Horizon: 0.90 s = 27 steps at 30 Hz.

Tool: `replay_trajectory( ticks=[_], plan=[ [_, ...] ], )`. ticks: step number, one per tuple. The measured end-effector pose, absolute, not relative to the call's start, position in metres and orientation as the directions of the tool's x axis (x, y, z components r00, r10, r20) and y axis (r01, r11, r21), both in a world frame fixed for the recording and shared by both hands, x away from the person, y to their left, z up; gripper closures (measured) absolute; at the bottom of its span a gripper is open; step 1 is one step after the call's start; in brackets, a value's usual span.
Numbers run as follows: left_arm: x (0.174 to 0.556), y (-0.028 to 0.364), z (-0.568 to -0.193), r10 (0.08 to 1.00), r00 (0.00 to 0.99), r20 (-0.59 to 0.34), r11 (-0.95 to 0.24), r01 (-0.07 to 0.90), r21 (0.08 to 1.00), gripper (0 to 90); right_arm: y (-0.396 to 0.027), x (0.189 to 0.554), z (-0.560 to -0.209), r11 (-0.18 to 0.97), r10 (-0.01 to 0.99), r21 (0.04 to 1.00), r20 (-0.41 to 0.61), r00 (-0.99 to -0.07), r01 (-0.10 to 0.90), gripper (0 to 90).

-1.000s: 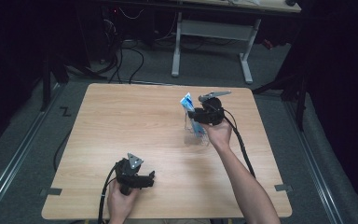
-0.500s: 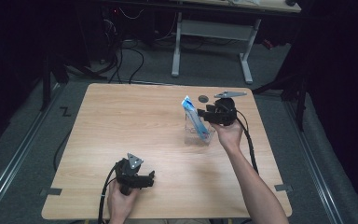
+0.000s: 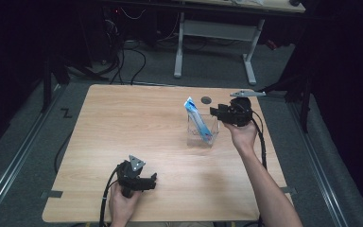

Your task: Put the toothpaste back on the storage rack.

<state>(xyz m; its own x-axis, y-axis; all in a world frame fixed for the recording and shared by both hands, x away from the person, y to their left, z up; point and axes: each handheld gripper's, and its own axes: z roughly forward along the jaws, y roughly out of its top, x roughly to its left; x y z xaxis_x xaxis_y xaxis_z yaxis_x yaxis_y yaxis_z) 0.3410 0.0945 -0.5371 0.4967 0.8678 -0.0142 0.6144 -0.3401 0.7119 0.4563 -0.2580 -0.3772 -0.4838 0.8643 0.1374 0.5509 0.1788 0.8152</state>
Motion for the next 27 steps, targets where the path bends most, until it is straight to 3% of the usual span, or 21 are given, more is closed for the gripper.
replay_trajectory(
  ticks=[27],
  plan=[
    [0.341, 0.094, -0.537, 0.868, 0.496, -0.015, -0.339, 0.614, 0.713, 5.0, -0.297, 0.426, -0.355, 0.168, 0.881, 0.847, 0.100, -0.463, 0.503, 56.8]
  ],
)
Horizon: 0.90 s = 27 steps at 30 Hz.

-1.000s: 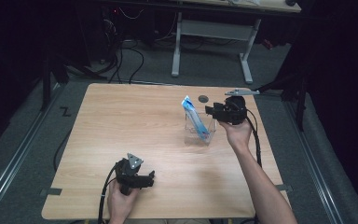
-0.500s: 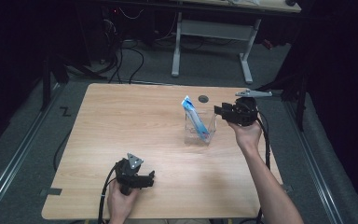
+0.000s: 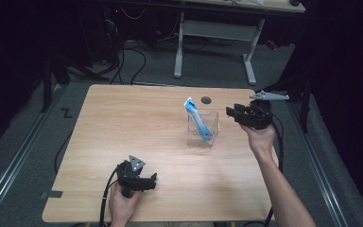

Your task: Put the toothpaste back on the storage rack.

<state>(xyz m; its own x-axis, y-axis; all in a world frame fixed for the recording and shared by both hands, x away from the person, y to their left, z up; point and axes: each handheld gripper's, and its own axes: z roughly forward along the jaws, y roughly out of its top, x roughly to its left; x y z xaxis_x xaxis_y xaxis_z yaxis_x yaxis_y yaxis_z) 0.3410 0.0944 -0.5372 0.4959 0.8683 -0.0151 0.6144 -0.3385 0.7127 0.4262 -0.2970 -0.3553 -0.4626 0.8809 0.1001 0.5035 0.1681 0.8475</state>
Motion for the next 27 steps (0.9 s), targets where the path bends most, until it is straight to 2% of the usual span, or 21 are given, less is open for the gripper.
replay_trajectory(
  ticks=[27],
  plan=[
    [0.341, 0.094, -0.537, 0.869, 0.494, -0.015, -0.337, 0.615, 0.713, 5.4, -0.336, 0.391, -0.364, 0.076, 0.895, 0.869, 0.157, -0.418, 0.489, 57.3]
  ],
)
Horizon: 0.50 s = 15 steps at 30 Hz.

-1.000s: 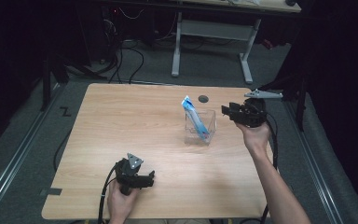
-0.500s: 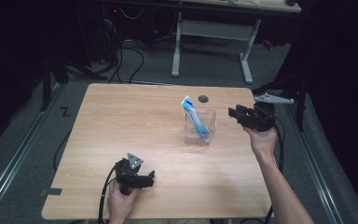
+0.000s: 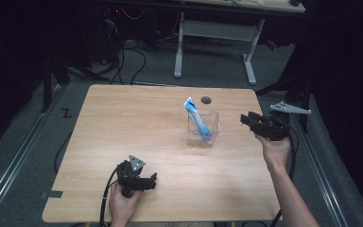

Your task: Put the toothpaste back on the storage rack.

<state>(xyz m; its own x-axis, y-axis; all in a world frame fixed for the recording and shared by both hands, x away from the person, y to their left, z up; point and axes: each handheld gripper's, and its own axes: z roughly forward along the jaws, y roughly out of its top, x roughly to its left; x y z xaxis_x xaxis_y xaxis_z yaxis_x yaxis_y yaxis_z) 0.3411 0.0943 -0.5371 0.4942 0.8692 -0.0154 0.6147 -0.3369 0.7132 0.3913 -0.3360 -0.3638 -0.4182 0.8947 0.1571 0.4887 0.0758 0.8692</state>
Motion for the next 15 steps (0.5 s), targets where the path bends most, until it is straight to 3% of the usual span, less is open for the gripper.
replay_trajectory(
  ticks=[15],
  plan=[
    [0.341, 0.094, -0.537, 0.870, 0.493, -0.016, -0.335, 0.615, 0.714, 5.7, -0.358, 0.374, -0.366, 0.041, 0.904, 0.880, 0.169, -0.392, 0.474, 58.1]
  ],
)
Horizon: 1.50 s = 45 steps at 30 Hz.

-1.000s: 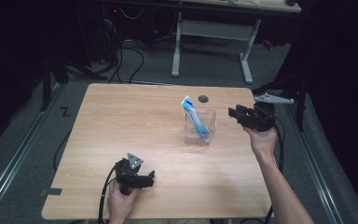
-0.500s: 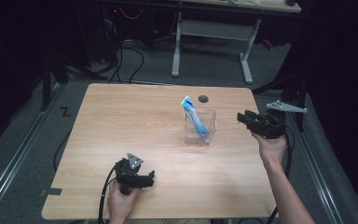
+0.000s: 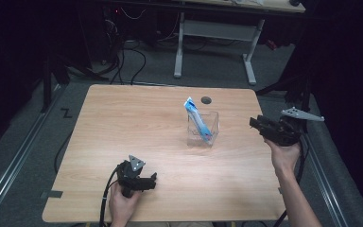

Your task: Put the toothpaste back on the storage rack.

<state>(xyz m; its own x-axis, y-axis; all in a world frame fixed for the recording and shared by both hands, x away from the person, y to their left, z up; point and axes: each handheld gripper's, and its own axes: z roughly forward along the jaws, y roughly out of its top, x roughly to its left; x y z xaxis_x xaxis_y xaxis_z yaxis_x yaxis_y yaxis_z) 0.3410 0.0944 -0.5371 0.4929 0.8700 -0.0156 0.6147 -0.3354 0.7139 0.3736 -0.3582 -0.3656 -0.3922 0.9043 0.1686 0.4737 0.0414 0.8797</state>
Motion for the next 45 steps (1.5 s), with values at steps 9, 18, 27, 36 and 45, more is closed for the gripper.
replay_trajectory(
  ticks=[9, 18, 27, 36, 45],
  plan=[
    [0.340, 0.095, -0.537, 0.866, 0.499, -0.015, -0.340, 0.611, 0.715, 5.7, -0.366, 0.363, -0.371, 0.029, 0.908, 0.884, 0.172, -0.382, 0.466, 58.3],
    [0.340, 0.095, -0.537, 0.867, 0.498, -0.015, -0.338, 0.612, 0.715, 5.8, -0.375, 0.353, -0.378, 0.008, 0.911, 0.885, 0.186, -0.369, 0.465, 58.4],
    [0.340, 0.095, -0.537, 0.868, 0.497, -0.015, -0.338, 0.612, 0.715, 5.9, -0.381, 0.343, -0.383, -0.009, 0.915, 0.892, 0.190, -0.357, 0.451, 59.1],
    [0.340, 0.095, -0.537, 0.868, 0.497, -0.015, -0.338, 0.612, 0.715, 5.9, -0.381, 0.337, -0.395, -0.018, 0.910, 0.885, 0.208, -0.359, 0.466, 59.1],
    [0.341, 0.095, -0.537, 0.868, 0.496, -0.015, -0.337, 0.612, 0.715, 5.9, -0.380, 0.333, -0.405, -0.028, 0.907, 0.880, 0.222, -0.358, 0.475, 59.2]
  ],
)
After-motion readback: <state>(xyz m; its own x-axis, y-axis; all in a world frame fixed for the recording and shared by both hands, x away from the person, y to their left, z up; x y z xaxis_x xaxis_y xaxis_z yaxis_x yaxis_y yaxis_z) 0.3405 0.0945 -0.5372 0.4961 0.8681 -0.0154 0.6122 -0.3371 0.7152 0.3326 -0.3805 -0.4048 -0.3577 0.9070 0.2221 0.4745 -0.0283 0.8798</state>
